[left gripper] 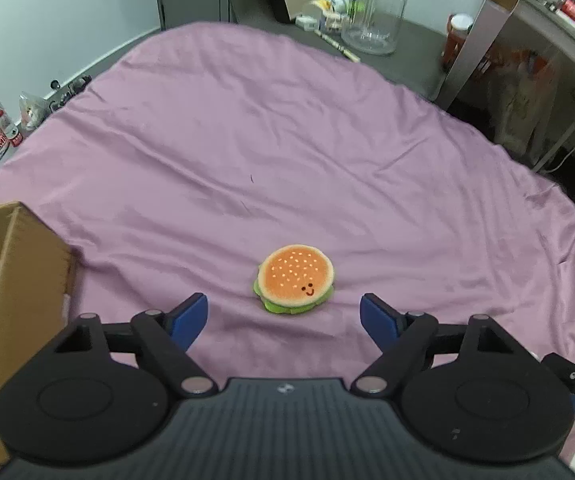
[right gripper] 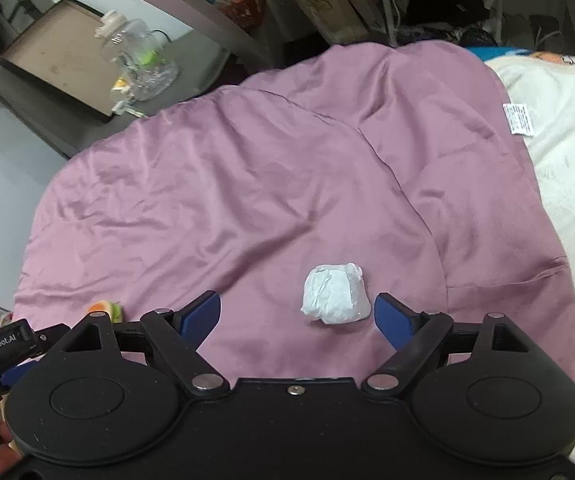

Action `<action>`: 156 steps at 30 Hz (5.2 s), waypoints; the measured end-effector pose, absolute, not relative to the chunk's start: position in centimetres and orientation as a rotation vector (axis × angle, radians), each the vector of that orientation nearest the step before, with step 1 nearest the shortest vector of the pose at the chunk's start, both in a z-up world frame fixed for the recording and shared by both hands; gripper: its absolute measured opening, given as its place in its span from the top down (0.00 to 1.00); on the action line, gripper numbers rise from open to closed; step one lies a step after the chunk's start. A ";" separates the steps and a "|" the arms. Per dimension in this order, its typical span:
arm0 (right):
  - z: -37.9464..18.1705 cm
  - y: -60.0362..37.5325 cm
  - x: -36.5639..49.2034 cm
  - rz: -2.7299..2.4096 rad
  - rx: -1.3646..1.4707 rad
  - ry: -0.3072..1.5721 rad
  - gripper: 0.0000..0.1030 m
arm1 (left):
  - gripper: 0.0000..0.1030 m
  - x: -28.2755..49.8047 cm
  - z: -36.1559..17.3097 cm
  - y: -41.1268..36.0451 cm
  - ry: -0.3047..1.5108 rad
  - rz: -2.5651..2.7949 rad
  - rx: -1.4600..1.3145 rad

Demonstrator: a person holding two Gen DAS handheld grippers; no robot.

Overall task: Organize soft objects
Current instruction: 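Move the left tool to the hamburger plush while the right tool moves to the white tissue ball, then close the left gripper on the hamburger while the right gripper closes on the tissue ball, then carry the hamburger plush and tissue ball with both tools over the box, then open the left gripper dropping the hamburger while the right gripper releases the tissue ball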

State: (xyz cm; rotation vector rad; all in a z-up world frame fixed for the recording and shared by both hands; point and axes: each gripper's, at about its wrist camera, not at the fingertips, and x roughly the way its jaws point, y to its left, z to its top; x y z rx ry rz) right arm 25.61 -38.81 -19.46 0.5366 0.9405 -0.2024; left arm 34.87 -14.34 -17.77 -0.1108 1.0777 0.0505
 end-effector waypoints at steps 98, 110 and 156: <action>-4.0 -15.6 16.8 -0.022 0.281 0.755 0.56 | 0.48 20.9 -4.9 7.4 0.859 0.068 -0.295; -3.7 -8.3 17.0 0.053 0.234 0.761 0.56 | 0.48 20.3 -5.3 13.6 0.853 0.109 -0.332; -8.8 1.5 23.4 0.170 0.125 0.884 0.56 | 0.43 28.2 -15.2 19.3 1.041 0.184 -0.472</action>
